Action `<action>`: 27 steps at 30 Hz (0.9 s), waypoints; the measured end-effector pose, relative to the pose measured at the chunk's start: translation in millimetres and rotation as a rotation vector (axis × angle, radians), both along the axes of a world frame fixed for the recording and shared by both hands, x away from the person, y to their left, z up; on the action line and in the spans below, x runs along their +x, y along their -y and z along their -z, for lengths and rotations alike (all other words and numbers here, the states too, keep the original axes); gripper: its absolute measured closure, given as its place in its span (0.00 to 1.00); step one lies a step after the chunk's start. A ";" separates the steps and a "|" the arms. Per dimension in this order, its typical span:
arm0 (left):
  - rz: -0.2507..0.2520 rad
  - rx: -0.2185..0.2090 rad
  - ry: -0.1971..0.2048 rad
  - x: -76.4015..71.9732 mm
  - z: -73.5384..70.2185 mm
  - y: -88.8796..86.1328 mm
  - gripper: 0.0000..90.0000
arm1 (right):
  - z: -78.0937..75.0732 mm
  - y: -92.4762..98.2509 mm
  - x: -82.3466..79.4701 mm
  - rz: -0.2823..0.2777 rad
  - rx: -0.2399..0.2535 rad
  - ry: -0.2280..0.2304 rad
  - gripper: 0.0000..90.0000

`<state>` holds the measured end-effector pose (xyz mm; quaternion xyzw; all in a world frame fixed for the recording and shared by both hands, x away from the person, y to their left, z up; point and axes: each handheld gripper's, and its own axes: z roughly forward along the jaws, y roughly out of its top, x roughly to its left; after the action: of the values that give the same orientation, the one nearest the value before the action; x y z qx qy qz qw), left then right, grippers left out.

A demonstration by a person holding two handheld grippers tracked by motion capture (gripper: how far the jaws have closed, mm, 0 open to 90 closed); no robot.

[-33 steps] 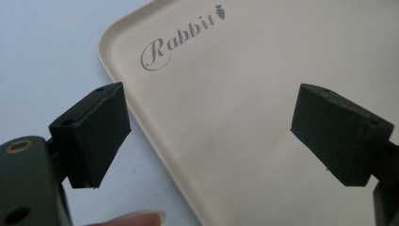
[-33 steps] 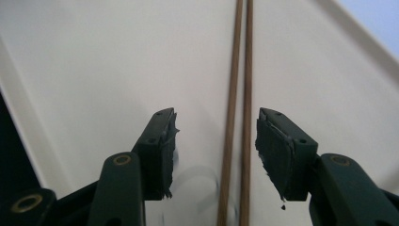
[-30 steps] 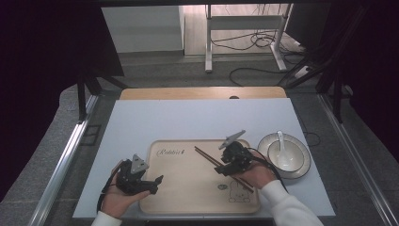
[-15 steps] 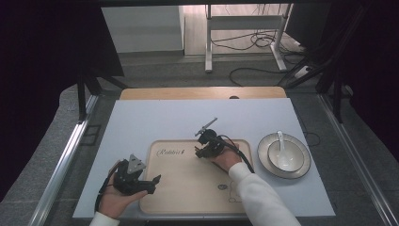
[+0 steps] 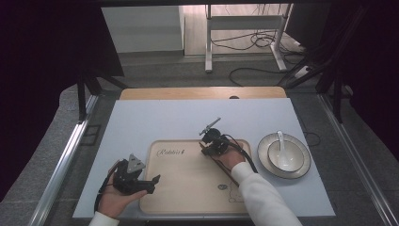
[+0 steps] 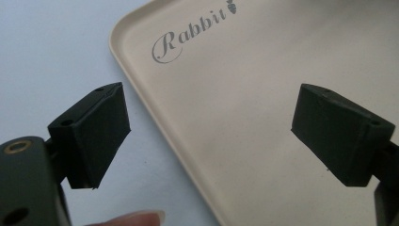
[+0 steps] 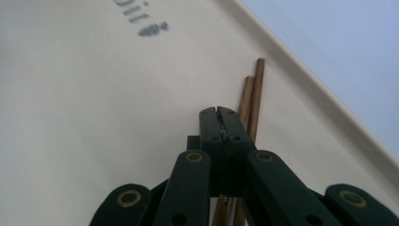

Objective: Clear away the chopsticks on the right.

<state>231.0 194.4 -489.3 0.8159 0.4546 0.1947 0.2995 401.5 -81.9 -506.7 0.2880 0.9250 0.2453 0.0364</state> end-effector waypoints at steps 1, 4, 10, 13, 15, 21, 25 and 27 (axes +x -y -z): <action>0.000 0.000 0.000 0.0 0.2 -0.2 0.13 | -0.3 3.7 0.2 0.007 -0.002 0.000 0.99; 0.000 0.000 0.000 0.1 0.3 -0.2 0.13 | -1.6 15.2 0.0 0.035 -0.013 -0.002 0.99; 0.007 0.005 -0.004 0.3 0.6 1.4 0.13 | -5.1 39.2 -2.7 0.093 -0.061 0.010 0.99; 0.008 0.006 -0.004 0.6 0.8 1.7 0.13 | -6.8 51.7 -4.7 0.121 -0.087 0.019 0.99; 0.008 0.006 -0.004 0.9 0.9 1.5 0.13 | -7.9 60.4 -6.0 0.144 -0.101 0.021 0.99; 0.011 0.007 -0.006 1.8 1.2 1.4 0.13 | -10.6 85.4 -9.2 0.212 -0.139 0.027 0.99; 0.011 0.005 -0.004 1.8 0.7 2.0 0.13 | -11.2 94.1 -11.4 0.236 -0.148 0.032 0.99; 0.009 0.006 -0.004 1.5 1.0 1.7 0.13 | -11.4 97.0 -12.5 0.247 -0.152 0.035 0.99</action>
<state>232.5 192.7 -490.3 0.8192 0.4509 0.1930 0.2972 389.0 -178.9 -495.3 0.3915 0.8978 0.1730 0.1041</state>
